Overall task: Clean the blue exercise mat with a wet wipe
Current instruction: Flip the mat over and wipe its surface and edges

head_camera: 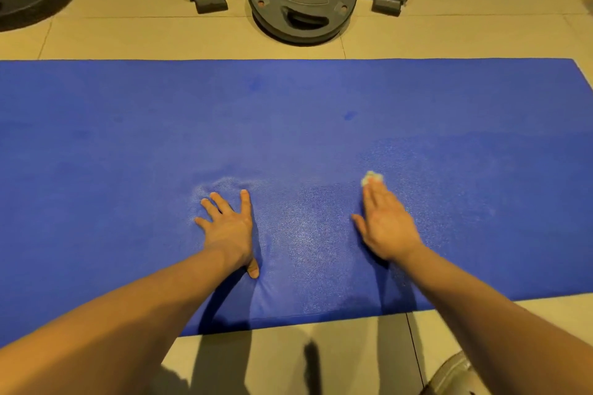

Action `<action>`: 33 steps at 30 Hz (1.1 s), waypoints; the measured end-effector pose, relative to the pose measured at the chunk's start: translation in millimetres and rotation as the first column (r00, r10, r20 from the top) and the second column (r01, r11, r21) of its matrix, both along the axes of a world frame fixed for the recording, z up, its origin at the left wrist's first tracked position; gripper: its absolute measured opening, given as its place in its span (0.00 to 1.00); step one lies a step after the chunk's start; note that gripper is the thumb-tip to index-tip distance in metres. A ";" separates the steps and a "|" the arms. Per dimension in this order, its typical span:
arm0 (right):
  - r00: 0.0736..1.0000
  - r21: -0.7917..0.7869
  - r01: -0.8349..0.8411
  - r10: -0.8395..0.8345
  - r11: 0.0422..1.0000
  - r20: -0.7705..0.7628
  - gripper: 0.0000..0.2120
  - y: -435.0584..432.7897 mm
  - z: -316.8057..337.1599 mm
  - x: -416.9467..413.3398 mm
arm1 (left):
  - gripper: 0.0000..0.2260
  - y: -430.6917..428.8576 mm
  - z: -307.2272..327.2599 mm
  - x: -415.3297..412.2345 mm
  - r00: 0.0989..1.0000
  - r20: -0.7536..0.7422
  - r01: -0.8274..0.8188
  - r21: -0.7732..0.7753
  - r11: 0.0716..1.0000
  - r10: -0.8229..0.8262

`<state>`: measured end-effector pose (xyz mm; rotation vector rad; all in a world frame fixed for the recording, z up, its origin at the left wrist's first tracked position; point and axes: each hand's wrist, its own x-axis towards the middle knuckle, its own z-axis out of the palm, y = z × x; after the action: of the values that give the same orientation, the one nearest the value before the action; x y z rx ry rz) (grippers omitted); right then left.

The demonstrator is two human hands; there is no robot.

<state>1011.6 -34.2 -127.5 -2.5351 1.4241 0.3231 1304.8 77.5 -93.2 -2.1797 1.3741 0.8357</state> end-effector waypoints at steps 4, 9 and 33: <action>0.961 0.045 0.274 -0.275 0.961 0.035 0.42 -6.4 -5.2 18.9 | 0.78 0.1 -1.0 1.6 1.000 -0.006 0.000 0.003 1.000 0.000; 0.974 0.072 0.137 -0.147 0.988 0.172 0.40 36.3 0.4 128.1 | 0.79 0.4 -3.0 2.1 1.000 -0.005 -0.001 -0.009 1.000 0.000; 0.981 0.069 -0.174 0.167 0.982 0.097 0.36 10.5 11.4 157.6 | 0.78 -1.7 1.0 -0.3 1.000 0.013 0.011 0.012 1.000 -0.011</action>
<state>1169.3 -23.7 -116.1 -2.5784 1.1425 0.2810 1304.5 75.8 -92.2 -2.1629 1.3707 0.8216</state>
